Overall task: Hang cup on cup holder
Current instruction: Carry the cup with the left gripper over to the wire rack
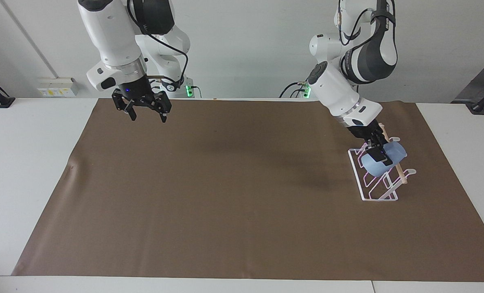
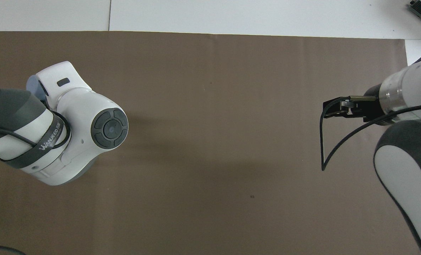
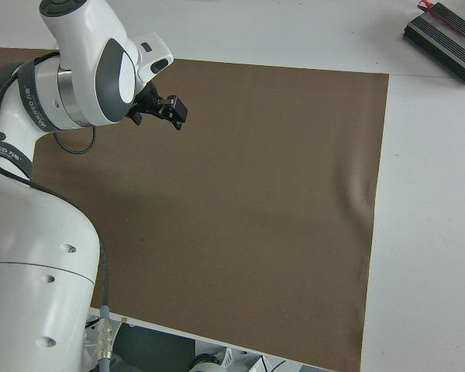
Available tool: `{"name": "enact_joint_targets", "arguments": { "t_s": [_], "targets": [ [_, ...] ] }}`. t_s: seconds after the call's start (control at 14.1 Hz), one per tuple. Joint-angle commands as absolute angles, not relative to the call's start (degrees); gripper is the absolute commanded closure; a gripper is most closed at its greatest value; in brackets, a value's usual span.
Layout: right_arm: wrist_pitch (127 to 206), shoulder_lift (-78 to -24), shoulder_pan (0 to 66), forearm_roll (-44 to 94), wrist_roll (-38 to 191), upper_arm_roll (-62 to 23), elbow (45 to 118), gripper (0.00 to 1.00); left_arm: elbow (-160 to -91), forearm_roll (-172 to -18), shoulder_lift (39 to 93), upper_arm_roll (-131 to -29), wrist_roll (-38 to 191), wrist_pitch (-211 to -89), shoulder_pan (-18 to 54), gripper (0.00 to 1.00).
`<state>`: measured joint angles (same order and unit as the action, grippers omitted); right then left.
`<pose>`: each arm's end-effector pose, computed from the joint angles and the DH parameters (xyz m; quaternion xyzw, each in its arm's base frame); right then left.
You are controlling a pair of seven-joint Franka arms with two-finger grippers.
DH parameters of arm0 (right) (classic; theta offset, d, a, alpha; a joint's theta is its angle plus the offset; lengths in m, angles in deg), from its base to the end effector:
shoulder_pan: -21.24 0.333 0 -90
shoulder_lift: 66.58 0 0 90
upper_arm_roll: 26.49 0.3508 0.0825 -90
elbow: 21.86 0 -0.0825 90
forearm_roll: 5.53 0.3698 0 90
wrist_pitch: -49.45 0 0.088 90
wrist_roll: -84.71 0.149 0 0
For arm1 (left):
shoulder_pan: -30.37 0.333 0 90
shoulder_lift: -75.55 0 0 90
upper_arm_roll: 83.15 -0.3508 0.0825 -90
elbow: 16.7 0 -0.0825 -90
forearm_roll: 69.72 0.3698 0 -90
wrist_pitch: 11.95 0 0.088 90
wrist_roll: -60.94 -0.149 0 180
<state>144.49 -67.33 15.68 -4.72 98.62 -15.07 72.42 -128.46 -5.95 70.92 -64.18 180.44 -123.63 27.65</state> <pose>0.5409 0.0582 0.5977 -0.9974 0.0707 -0.0119 0.0079 0.5752 -0.1216 0.4828 -0.7232 -0.5035 -0.4348 0.1854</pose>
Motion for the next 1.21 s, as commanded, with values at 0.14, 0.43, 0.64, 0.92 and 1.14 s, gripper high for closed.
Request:
{"name": "enact_joint_targets", "arguments": {
  "t_s": [0.14,0.43,0.64,0.92,1.14],
  "targets": [
    [140.3,-68.7,20.8,-4.7,95.9,-26.5,71.2,0.00,-127.3,2.3,66.0,-63.9,180.7,-120.1,27.9,1.00],
    [140.7,-70.5,19.2,-4.7,92.6,-26.9,74.1,0.00,-129.7,4.1,65.9,-64.0,180.9,-120.0,28.0,1.00],
    [141.0,-71.2,19.1,-4.7,92.4,-26.7,75.2,0.00,-133.0,6.9,66.1,-64.0,181.0,-119.3,28.2,1.00],
    [140.3,-71.2,19.1,-4.9,91.1,-26.5,75.0,0.00,-135.2,7.4,65.9,-64.0,181.1,-119.4,28.4,1.00],
    [139.5,-71.2,19.1,-5.2,91.1,-26.2,74.8,0.00,-133.9,7.9,65.8,-64.0,180.7,-117.0,28.2,1.00]
  ]
}}
